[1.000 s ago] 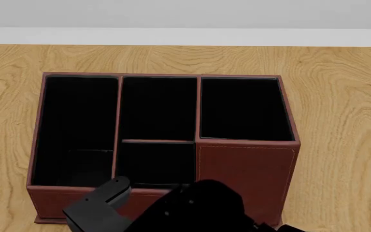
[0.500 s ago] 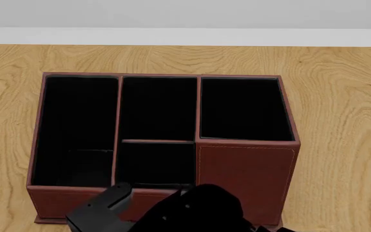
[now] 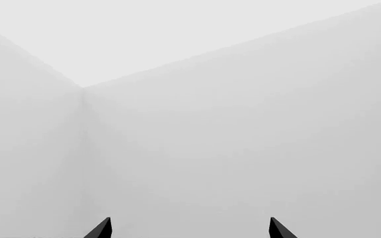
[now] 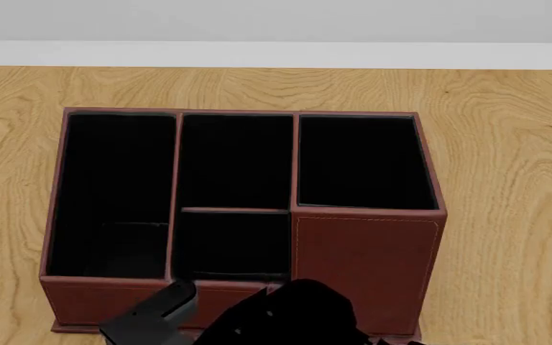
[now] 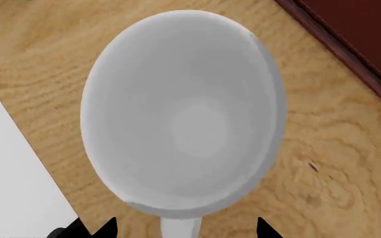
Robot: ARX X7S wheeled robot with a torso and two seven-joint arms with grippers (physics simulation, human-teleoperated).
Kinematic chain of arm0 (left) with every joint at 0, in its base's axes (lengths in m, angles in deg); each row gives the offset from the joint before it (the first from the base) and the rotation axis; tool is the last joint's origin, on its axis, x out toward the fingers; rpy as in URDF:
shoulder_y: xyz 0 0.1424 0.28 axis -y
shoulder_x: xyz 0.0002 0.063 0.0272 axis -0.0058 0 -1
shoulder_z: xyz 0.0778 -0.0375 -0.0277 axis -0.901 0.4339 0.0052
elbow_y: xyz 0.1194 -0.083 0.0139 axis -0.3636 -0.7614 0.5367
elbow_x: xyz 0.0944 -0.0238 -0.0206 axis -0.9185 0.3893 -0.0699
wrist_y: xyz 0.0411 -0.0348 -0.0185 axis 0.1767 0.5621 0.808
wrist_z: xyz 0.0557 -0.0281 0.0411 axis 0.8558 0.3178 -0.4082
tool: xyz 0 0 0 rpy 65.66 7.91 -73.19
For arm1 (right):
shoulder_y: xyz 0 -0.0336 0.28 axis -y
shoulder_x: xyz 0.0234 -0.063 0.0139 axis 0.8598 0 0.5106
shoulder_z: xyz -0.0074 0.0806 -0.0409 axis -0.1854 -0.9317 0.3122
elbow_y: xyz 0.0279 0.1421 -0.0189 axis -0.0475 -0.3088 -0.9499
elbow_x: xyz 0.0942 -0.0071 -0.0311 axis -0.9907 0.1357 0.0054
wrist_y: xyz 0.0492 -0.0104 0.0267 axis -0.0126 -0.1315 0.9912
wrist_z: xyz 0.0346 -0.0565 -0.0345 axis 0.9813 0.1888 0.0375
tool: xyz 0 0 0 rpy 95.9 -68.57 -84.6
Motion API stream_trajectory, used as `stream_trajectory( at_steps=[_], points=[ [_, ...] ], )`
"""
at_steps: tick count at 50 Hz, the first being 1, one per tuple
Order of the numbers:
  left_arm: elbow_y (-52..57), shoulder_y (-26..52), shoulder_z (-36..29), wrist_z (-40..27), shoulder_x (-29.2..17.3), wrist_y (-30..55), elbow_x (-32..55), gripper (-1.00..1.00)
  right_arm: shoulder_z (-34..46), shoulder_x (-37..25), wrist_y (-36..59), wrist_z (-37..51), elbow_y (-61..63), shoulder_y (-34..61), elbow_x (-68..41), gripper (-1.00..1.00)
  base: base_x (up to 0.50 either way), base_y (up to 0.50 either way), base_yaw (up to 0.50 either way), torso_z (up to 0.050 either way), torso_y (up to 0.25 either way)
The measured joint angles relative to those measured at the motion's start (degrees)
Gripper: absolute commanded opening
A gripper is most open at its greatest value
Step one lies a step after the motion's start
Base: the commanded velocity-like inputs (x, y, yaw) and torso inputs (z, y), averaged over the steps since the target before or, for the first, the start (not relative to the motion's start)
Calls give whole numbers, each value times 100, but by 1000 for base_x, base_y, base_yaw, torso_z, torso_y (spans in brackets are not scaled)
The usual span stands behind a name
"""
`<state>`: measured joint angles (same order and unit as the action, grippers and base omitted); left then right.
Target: Pick up the white mug and place it to the right of the caddy.
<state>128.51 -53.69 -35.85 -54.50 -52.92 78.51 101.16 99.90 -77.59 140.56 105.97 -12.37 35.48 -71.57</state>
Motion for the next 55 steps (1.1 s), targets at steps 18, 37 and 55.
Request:
stream_trajectory(
  at_steps=[18, 37, 55],
  points=[
    [-91, -91, 8, -13, -5, -136, -8, 100, 140, 59, -57, -180, -131, -41, 120, 100, 0, 0, 0, 0, 0],
    [-138, -116, -9, -23, -15, -197, -1, 100, 258, 89, -102, -290, -210, -76, 186, 100, 0, 0, 0, 0, 0],
    [-174, -159, -10, -36, -20, -254, 15, 100, 356, 63, -178, -206, -96, -53, 211, -100, 0, 0, 0, 0, 0]
  ],
)
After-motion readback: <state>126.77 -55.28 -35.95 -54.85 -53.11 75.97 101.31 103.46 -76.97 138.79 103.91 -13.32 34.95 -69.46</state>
